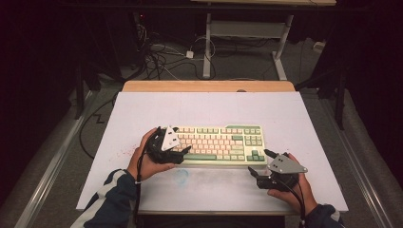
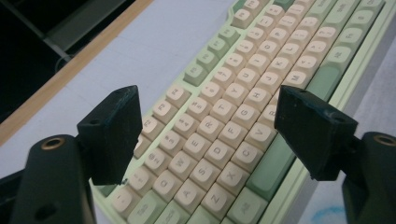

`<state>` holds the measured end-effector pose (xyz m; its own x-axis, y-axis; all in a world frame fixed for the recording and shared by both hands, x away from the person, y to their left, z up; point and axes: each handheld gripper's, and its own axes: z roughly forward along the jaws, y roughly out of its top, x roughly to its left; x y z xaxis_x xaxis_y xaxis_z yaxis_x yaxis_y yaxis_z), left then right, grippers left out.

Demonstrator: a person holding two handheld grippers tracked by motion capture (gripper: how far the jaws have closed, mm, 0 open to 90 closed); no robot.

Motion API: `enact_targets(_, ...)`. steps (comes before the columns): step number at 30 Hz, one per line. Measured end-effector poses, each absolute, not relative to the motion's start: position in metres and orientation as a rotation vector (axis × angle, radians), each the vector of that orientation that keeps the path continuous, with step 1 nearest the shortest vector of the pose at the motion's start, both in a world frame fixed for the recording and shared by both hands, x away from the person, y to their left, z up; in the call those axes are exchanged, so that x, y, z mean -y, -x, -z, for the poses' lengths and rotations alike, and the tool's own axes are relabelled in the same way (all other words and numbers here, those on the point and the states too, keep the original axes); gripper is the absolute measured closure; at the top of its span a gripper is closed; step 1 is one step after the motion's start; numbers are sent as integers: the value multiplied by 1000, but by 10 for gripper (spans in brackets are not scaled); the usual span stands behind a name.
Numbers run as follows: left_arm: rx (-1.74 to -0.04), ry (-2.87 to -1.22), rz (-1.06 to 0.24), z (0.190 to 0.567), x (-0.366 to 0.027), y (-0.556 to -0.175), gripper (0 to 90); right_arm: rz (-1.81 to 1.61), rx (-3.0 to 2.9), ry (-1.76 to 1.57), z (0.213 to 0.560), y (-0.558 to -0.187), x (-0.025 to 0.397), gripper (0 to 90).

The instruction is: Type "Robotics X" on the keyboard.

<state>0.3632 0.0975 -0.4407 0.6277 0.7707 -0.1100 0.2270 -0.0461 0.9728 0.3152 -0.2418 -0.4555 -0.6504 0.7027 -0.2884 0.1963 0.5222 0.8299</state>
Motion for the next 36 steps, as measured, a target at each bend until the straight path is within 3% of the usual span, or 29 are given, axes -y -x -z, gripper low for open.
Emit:
enact_targets(18,-882,-1559,-567,453,-141,-339,213,-1061,-2164,-747,453,-318,244,249)
enact_targets(21,-901,-1503,-576,454,-148,-334,203,-1086,-2187,-742,451,-318,244,293)
enact_targets(36,-986,-1521,-563,467,-169,-316,194,-1107,-2223,-742,437,-331,227,561)
